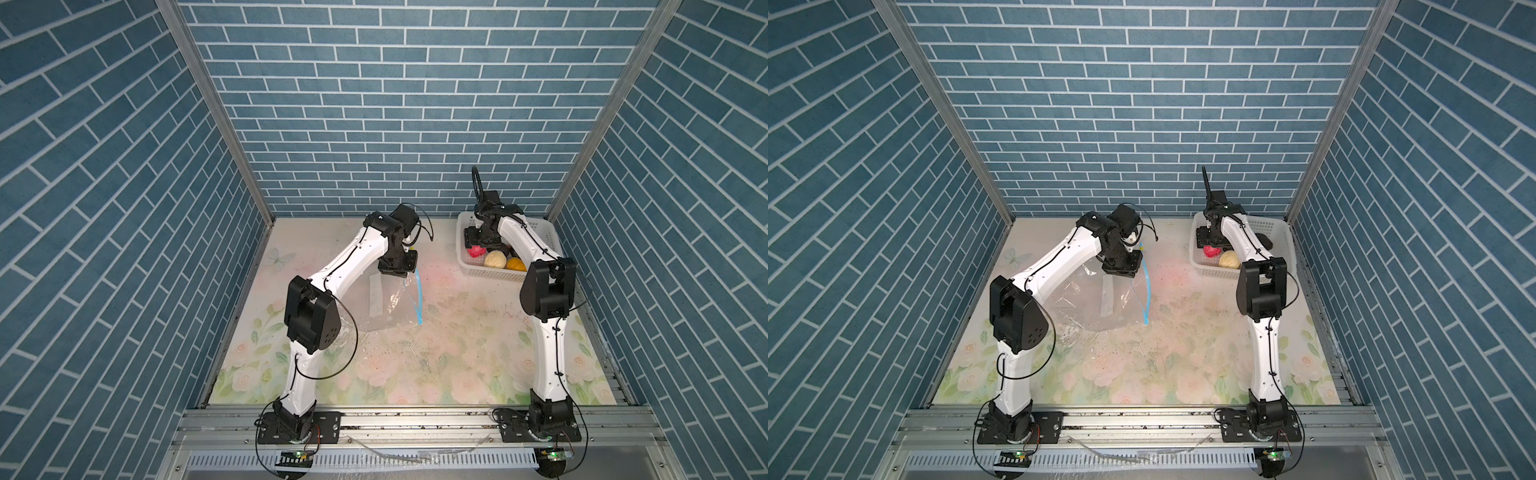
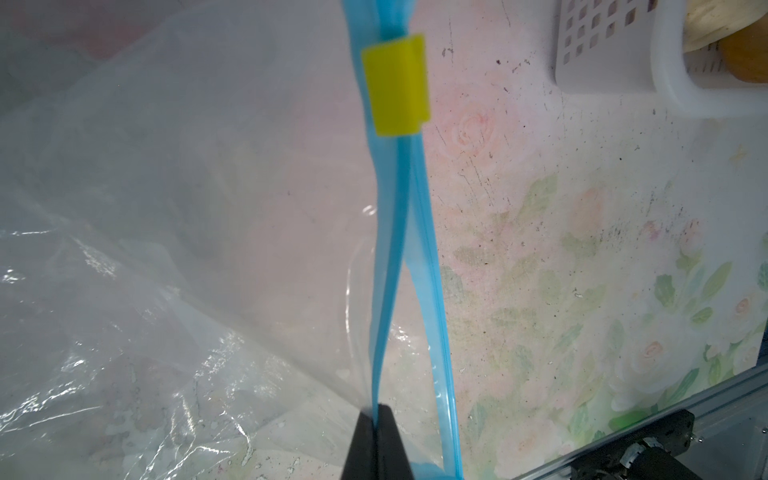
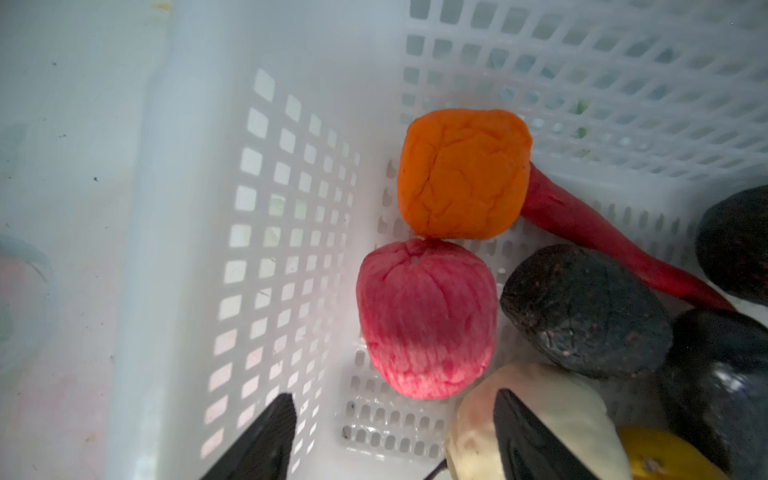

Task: Place the food in the zip-top bag and seal the zipper
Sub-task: 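Lower right gripper into basket and grasp the pink-red apple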

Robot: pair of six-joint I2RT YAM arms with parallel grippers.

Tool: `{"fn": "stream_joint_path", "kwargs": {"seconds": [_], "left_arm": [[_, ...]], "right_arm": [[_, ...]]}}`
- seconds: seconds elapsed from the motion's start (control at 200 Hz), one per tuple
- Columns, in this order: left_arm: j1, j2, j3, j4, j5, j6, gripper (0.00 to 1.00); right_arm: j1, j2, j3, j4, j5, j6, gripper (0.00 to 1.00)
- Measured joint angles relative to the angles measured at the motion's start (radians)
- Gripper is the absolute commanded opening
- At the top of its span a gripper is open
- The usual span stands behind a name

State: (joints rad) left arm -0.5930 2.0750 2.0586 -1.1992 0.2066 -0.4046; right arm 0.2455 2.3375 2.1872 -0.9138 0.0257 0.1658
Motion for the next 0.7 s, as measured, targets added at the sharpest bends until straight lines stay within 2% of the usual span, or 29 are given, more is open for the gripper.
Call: {"fn": "stream_joint_path", "kwargs": {"seconds": [0.325, 0.7], "left_arm": [[0.000, 0.001, 0.000, 0.000, 0.000, 0.000, 0.00], [0.000, 0.003, 0.000, 0.000, 0.000, 0.000, 0.00]], "right_arm": [[-0.004, 0.099, 0.128, -0.040, 0.040, 0.013, 0.77], [-0.006, 0.157, 0.146, -0.051, 0.041, 0.014, 0.75]]}}
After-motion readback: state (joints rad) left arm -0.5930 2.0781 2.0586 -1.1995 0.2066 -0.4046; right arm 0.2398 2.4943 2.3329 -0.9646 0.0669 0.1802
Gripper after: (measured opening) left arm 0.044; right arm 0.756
